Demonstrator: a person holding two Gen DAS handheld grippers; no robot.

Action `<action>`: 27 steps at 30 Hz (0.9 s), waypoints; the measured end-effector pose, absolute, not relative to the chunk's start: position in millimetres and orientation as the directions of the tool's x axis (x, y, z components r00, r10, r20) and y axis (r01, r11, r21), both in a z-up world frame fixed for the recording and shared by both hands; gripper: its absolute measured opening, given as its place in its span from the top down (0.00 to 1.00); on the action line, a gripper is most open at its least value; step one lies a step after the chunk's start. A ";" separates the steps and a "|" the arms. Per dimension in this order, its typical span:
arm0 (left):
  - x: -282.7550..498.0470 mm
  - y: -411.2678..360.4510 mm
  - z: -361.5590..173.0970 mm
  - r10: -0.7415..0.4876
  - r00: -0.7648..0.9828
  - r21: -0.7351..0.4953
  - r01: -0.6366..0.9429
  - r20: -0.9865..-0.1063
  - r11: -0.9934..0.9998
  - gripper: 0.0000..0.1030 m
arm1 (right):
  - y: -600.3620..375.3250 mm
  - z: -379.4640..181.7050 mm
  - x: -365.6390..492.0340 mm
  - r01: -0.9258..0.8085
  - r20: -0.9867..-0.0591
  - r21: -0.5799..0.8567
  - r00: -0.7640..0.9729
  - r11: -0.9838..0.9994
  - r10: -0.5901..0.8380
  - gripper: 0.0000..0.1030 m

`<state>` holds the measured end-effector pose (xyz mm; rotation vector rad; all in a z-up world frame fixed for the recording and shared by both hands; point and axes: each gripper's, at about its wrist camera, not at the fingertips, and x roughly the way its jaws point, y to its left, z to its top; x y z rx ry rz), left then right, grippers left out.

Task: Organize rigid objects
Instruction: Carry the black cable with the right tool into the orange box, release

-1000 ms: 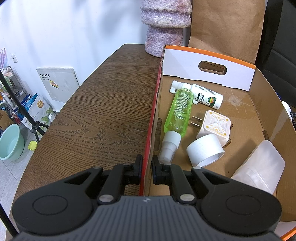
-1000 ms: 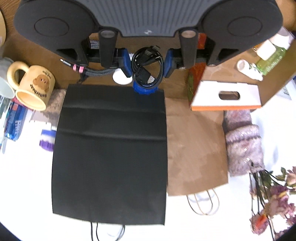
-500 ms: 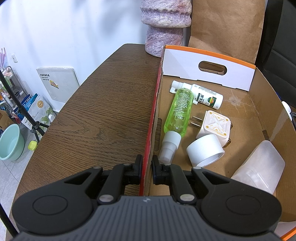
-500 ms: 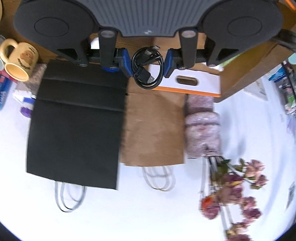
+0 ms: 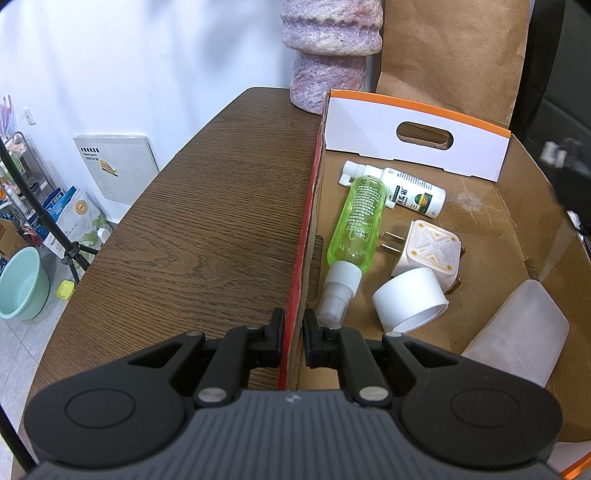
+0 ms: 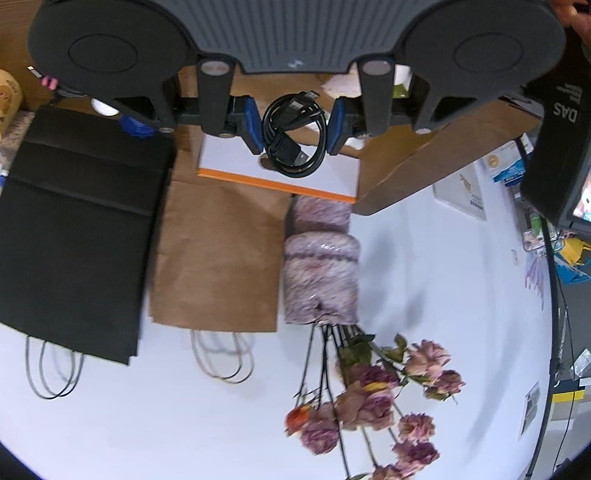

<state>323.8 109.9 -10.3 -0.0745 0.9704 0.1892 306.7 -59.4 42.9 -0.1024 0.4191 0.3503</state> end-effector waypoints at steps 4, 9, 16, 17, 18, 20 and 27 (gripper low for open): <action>323.5 110.2 -9.9 0.127 0.550 0.023 -0.192 -0.825 0.981 0.89 | -44.5 34.9 314.1 -0.362 -0.442 -0.009 0.838 0.932 0.321 0.65; 323.3 110.8 -9.5 0.127 0.550 0.023 -0.193 -0.825 0.981 0.89 | -31.6 25.5 322.9 -0.366 -0.469 0.014 0.819 0.930 0.329 0.65; 323.1 110.3 -9.6 0.130 0.552 0.027 -0.191 -0.824 0.981 0.89 | -27.4 20.1 325.8 -0.374 -0.480 0.029 0.808 0.927 0.341 0.65; 323.0 110.6 -9.5 0.130 0.552 0.026 -0.192 -0.824 0.981 0.89 | -27.3 19.8 326.4 -0.379 -0.484 0.032 0.804 0.925 0.346 0.65; 323.0 110.8 -9.4 0.130 0.552 0.026 -0.192 -0.824 0.981 0.89 | -27.2 19.9 326.3 -0.382 -0.483 0.033 0.803 0.924 0.349 0.65; 322.8 110.4 -9.4 0.130 0.552 0.027 -0.191 -0.823 0.981 0.89 | -26.9 19.7 326.2 -0.385 -0.486 0.034 0.800 0.922 0.352 0.65; 322.8 110.6 -9.4 0.130 0.552 0.026 -0.191 -0.824 0.981 0.89 | -27.7 19.6 327.3 -0.383 -0.496 0.043 0.793 0.923 0.353 0.63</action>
